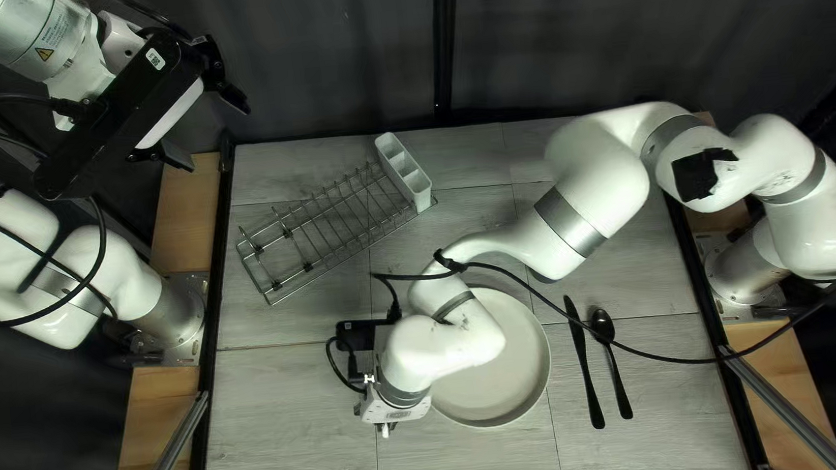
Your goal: Pick up and place plate onto table. Place down one fork to the left of the plate. Place spoon and knife to the right of the plate. Place cup above the knife and spoon
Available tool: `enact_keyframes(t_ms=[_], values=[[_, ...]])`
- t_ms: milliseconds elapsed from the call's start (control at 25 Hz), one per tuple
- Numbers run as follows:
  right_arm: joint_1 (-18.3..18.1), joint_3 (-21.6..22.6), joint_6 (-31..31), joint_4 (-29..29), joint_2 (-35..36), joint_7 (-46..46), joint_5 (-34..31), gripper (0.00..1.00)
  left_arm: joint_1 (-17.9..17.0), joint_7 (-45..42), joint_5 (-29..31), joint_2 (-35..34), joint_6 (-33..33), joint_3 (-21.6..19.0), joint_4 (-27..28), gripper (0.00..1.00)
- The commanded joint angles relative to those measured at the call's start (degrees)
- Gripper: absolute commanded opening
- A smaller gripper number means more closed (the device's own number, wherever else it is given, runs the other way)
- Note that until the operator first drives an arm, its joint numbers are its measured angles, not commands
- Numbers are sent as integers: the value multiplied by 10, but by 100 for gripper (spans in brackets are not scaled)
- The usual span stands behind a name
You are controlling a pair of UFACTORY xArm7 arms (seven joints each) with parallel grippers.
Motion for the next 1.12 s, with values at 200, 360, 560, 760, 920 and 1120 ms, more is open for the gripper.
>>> enact_keyframes(t_ms=[200,360,560,760,920,1120], values=[[-13,7,-9,1,14,-15,6,39,0,0,0,0,0,0,0,100],[-18,5,1,-14,-8,-6,5,100,0,0,0,0,0,0,0,100],[2,0,94,-25,-102,6,-16,100,0,0,0,0,0,0,0,100],[-15,48,222,-56,-205,-97,-1,100,0,0,0,0,0,0,0,100],[-18,92,321,-83,-276,-194,22,100,0,0,0,0,0,0,0,100],[-3,141,421,-100,-343,-300,34,100,0,0,0,0,0,0,0,100]])
